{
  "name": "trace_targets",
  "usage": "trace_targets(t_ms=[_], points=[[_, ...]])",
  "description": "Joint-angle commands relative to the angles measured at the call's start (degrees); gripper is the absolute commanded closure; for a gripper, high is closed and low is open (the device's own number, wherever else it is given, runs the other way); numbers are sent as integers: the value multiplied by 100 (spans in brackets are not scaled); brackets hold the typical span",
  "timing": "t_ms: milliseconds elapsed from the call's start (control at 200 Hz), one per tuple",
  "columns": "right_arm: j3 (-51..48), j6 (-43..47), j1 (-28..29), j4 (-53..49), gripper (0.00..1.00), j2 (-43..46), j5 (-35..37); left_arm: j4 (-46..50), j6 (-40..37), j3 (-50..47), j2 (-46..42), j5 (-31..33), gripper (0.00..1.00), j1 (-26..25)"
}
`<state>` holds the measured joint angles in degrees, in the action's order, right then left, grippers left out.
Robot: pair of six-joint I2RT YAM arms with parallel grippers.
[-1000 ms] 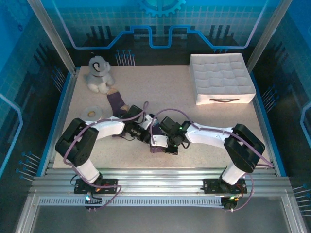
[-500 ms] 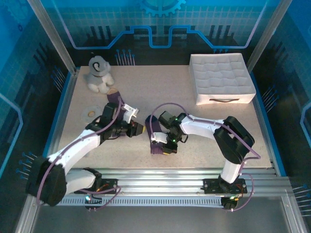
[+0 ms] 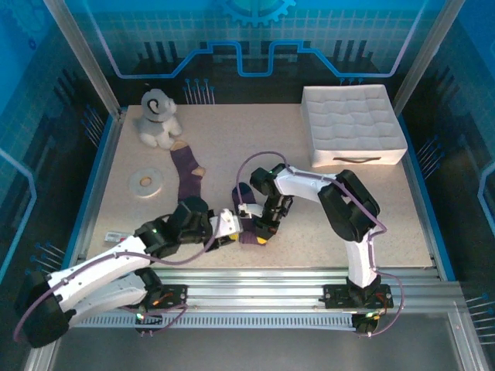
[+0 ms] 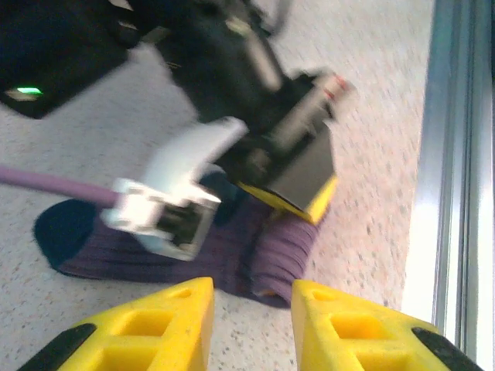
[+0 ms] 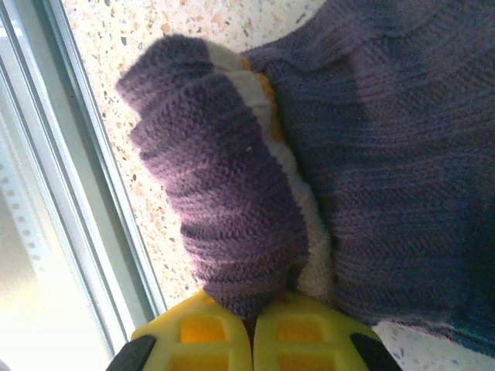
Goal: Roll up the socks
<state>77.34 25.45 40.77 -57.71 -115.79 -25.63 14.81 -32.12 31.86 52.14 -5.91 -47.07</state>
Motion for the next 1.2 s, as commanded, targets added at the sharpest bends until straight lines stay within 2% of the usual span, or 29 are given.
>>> trace_targets(t_ms=[0,145,405,540,841,971,1101,1191], points=[[67,-198,-74,-349,100,-379,245,-45,-851,-36,405,1434,67,-613],[231,-233,-100,-504,100,-539,234,-155,-1074,200,1369,2057,66,-1199],[358,-273,-197,-642,100,-714,194,-1323,-1350,93,2038,2381,59,-1310],[426,-287,-250,-680,100,-774,163,-1534,-1421,22,2097,2316,55,-1305],[499,-301,-290,-724,100,-831,138,-1543,-1284,4,2408,2011,54,-1305],[492,-303,-295,-733,100,-831,128,-1718,-1121,47,2728,2064,53,-1306],[458,-285,-303,-733,100,-806,124,-1974,-910,59,3058,2115,54,-1274],[393,-283,-300,-707,100,-742,100,-2034,-789,75,3266,2150,57,-1252]])
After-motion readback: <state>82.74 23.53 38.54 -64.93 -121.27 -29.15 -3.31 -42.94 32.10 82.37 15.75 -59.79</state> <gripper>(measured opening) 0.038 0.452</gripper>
